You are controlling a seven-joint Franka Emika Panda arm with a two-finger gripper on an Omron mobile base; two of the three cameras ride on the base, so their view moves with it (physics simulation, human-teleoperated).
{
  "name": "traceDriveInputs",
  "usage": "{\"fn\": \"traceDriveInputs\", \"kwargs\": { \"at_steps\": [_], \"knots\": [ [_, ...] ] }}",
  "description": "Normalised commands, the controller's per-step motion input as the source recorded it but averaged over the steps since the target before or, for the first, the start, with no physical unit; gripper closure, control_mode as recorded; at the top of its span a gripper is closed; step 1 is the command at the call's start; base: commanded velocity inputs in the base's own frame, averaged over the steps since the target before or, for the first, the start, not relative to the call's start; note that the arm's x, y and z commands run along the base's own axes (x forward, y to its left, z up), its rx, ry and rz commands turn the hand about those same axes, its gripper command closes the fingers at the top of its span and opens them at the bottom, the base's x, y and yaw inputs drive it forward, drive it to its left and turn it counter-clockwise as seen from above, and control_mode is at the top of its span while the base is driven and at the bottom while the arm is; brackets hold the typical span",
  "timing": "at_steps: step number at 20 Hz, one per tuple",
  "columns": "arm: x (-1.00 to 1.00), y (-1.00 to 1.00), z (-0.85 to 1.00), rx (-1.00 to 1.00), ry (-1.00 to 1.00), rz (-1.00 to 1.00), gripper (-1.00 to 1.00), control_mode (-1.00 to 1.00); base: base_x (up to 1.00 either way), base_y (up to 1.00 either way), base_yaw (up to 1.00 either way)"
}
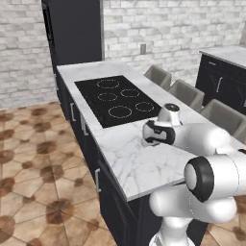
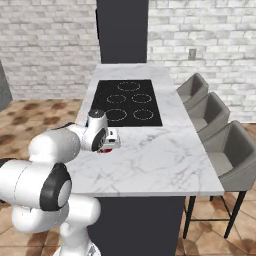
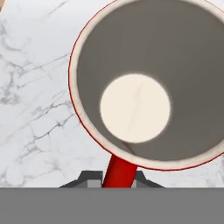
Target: Clear the mugs and bowl far away from the sink.
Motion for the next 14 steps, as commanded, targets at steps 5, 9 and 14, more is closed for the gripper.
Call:
{"fn": "traceDriveInputs", "kwargs": {
  "at_steps": [5, 9, 14],
  "knots": [
    [0.38, 0.0, -0.23, 0.0, 0.11, 0.0, 1.0, -1.0, 0.0, 0.0, 0.0],
    [0.27, -0.01, -0.31, 0.0, 0.03, 0.0, 1.0, -1.0, 0.0, 0.0, 0.0],
    [0.15, -0.01, -0.37, 0.0, 0.0, 0.0, 1.0, -1.0, 0.0, 0.0, 0.0]
  ]
}}
